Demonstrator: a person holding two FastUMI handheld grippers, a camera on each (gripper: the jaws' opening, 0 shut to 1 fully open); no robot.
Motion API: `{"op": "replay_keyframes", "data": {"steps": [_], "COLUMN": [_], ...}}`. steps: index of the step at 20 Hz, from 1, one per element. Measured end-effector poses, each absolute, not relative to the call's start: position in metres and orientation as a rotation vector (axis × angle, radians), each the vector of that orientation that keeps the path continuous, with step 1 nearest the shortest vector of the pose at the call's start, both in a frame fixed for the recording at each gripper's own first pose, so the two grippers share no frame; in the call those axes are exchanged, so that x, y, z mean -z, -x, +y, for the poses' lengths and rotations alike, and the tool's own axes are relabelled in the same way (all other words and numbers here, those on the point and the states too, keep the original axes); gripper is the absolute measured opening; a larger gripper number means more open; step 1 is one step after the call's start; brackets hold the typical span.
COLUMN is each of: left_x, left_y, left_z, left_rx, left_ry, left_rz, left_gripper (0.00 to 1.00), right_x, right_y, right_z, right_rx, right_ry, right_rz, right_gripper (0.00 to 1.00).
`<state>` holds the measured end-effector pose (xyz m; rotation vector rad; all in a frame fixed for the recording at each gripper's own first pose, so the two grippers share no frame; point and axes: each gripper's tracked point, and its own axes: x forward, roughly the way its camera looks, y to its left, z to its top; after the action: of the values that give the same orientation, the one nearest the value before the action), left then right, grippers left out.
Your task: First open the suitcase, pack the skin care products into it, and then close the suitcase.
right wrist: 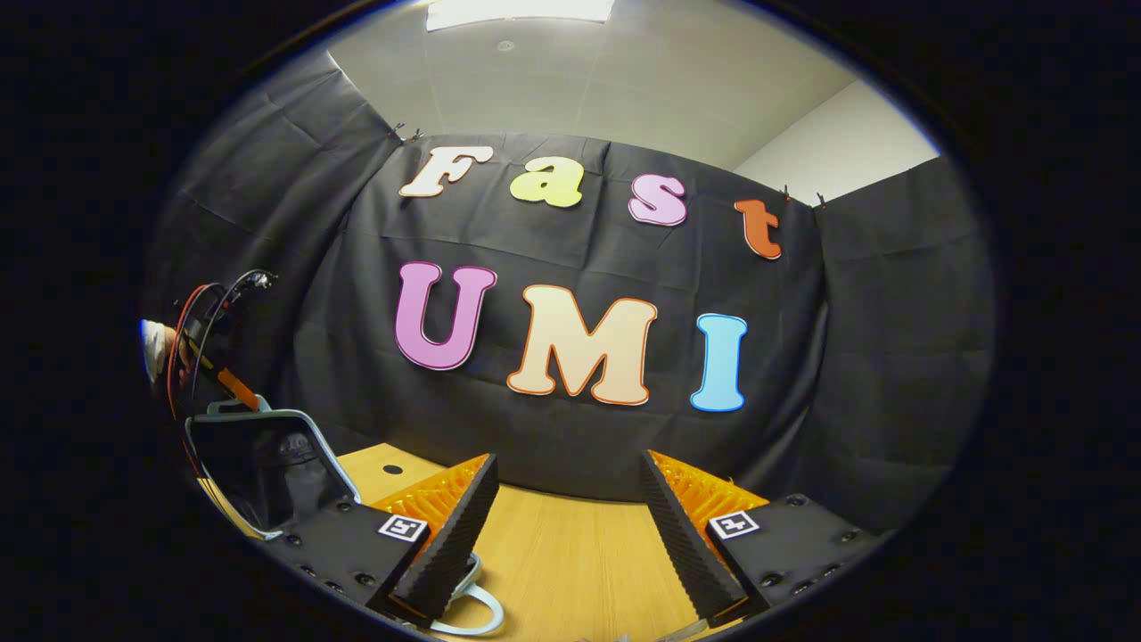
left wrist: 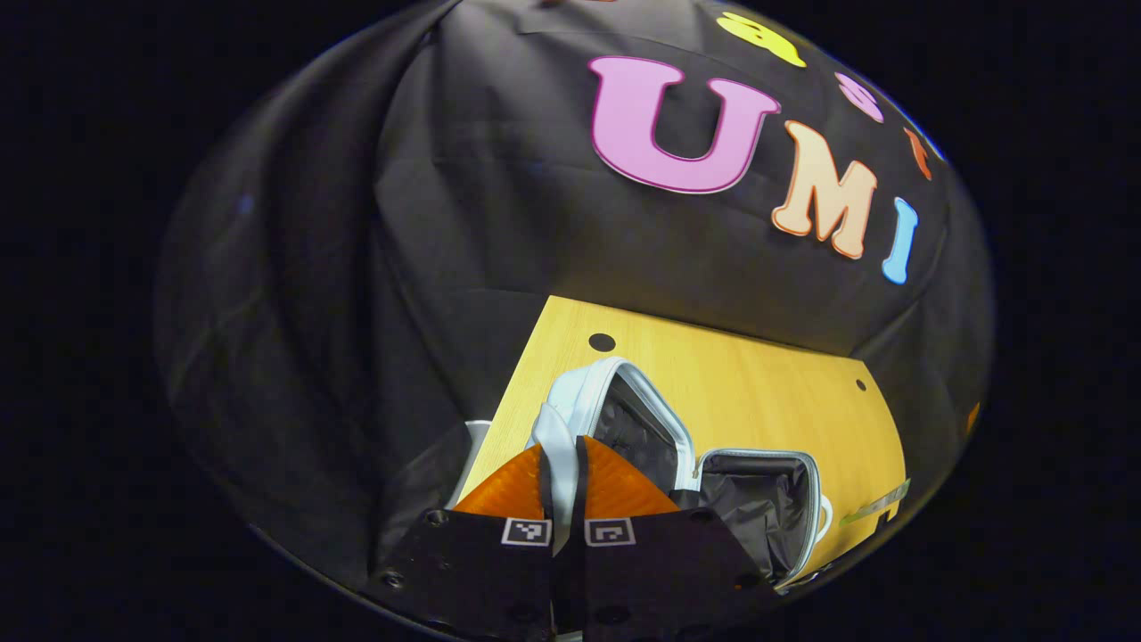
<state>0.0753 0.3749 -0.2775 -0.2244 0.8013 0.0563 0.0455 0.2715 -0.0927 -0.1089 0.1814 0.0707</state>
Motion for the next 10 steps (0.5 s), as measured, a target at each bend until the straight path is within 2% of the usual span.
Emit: {"op": "replay_keyframes", "data": {"steps": [7,10], "left_x": [0.329,0.350], "left_y": [-0.072,-0.070], "left_z": [0.412,0.447], "left_rx": [-0.079,-0.204], "left_ry": [0.167,0.101], "left_rz": [0.831,0.838], "left_gripper": [0.00,0.04], "right_x": [0.094,0.092], "right_y": [-0.046,-0.045], "right_z": [0.268,0.263], "right_rx": [-0.050,-0.044], "right_ry": [0.127,0.142], "right_rz": [0.197,0.200], "right_gripper": [1.00,1.00]}}
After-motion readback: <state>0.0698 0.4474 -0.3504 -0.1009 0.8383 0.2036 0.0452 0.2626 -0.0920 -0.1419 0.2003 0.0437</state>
